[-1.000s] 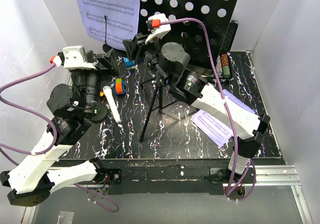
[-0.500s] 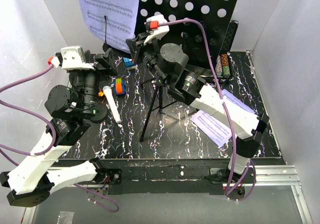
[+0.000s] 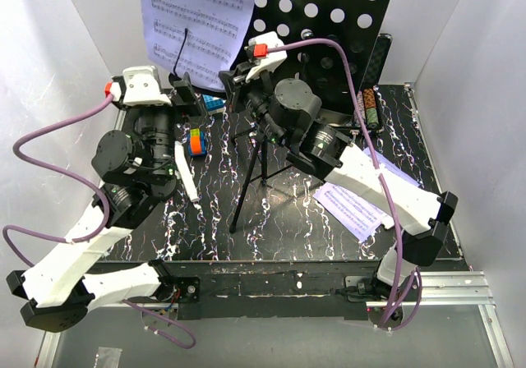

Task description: Pack up the instrument practice props

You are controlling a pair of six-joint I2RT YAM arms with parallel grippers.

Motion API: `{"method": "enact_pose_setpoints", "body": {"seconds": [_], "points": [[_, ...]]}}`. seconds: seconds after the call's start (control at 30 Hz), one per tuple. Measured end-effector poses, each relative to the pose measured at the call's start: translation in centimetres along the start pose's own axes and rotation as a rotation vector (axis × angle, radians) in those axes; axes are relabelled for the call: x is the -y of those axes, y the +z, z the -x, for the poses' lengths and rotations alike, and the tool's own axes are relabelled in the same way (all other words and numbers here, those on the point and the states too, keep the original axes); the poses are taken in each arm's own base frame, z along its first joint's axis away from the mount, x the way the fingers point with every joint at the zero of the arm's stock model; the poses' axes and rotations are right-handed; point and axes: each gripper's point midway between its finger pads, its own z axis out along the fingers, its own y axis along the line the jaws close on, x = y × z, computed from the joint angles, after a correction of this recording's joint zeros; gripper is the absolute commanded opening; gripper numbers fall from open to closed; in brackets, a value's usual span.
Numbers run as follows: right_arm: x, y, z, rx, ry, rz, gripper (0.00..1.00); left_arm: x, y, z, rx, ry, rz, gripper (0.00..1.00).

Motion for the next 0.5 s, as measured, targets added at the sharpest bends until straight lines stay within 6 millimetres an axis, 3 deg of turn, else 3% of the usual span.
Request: {"method": "enact_pose_setpoints", "body": {"seconds": [0.27,0.4,0.5], "points": [[0.1,-0.7,1.2,0.018,-0.028,0.008,0.01,0.7,1.8,-1.0,0.007,0.129,0.039,0.74],[0.0,-0.7,1.1,0.012,-0.042,0.015,0.01,-1.3,3.5,-2.3,-0.01,0.168,0.105,0.65],[0.0,-0.7,1.0,0.011,-0.049,0.019,0.01,-3.3,4.7,-3.4,-0.029,0.165,0.139,0.64]]}}
